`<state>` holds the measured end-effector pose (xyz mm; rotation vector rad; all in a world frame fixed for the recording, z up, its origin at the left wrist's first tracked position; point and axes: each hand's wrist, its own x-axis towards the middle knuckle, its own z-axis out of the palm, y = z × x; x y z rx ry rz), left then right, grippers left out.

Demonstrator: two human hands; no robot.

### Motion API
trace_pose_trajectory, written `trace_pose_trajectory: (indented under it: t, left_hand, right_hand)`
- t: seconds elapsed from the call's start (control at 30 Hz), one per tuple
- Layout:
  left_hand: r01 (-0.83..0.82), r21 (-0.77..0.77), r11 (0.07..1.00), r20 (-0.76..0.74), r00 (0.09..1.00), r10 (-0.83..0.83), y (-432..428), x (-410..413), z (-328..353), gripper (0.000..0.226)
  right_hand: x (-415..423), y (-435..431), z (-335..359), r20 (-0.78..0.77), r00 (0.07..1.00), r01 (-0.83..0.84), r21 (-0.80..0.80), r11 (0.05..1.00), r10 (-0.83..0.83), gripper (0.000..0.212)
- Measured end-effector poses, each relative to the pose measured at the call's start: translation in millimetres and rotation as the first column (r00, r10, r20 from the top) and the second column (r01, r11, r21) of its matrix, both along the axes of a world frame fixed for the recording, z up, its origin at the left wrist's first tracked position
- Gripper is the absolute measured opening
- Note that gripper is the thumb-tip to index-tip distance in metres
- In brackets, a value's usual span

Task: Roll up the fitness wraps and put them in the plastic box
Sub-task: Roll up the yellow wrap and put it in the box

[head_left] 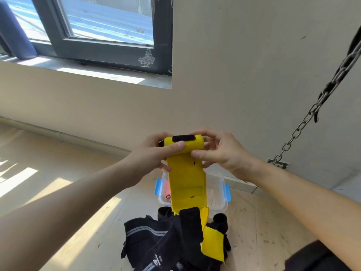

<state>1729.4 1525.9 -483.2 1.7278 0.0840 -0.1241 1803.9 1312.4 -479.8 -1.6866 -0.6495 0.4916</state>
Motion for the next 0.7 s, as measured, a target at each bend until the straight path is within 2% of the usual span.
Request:
trace_pose_trajectory:
  t: [0.2, 0.3, 0.43, 0.5, 0.57, 0.63, 0.7]
  left_hand:
    - [-0.069, 0.004, 0.998, 0.132, 0.989, 0.068, -2.1, -0.4, 0.3, 0.053]
    - [-0.074, 0.051, 0.996, 0.225, 0.972, 0.061, -4.4, -1.3, -2.6, 0.046]
    - [-0.092, 0.149, 0.985, 0.302, 0.952, 0.044, -4.8, -1.8, -6.5, 0.049]
    - [-0.086, 0.117, 0.989, 0.255, 0.966, 0.054, -4.6, -0.9, -5.1, 0.055]
    - [-0.050, 0.036, 0.998, 0.124, 0.991, 0.046, -2.8, -0.2, -4.5, 0.062]
    - [0.032, -0.036, 0.999, -0.036, 0.999, -0.033, -0.4, -0.4, -4.6, 0.060]
    - [0.107, -0.110, 0.988, -0.125, 0.985, -0.121, 1.0, -1.1, -5.4, 0.060]
  right_hand:
    - [-2.0, -1.5, 3.3, -0.161, 0.985, -0.076, -0.119, 0.990, 0.056, 0.054]
    - [-4.9, 3.3, 3.6, -0.186, 0.982, -0.057, -0.102, 0.993, 0.038, 0.053]
    - [-7.1, 4.3, 3.1, -0.167, 0.986, -0.003, -0.046, 0.999, -0.005, 0.046]
    - [-7.0, 3.7, 3.2, -0.168, 0.986, 0.007, -0.019, 1.000, -0.010, 0.047]
    - [-7.0, 2.7, 3.9, -0.177, 0.984, 0.007, 0.019, 1.000, -0.003, 0.043]
    - [-6.8, 1.3, 4.3, -0.172, 0.985, 0.005, 0.051, 0.999, 0.004, 0.040]
    - [-6.3, -0.4, 4.8, -0.152, 0.988, 0.009, 0.066, 0.998, 0.001, 0.042]
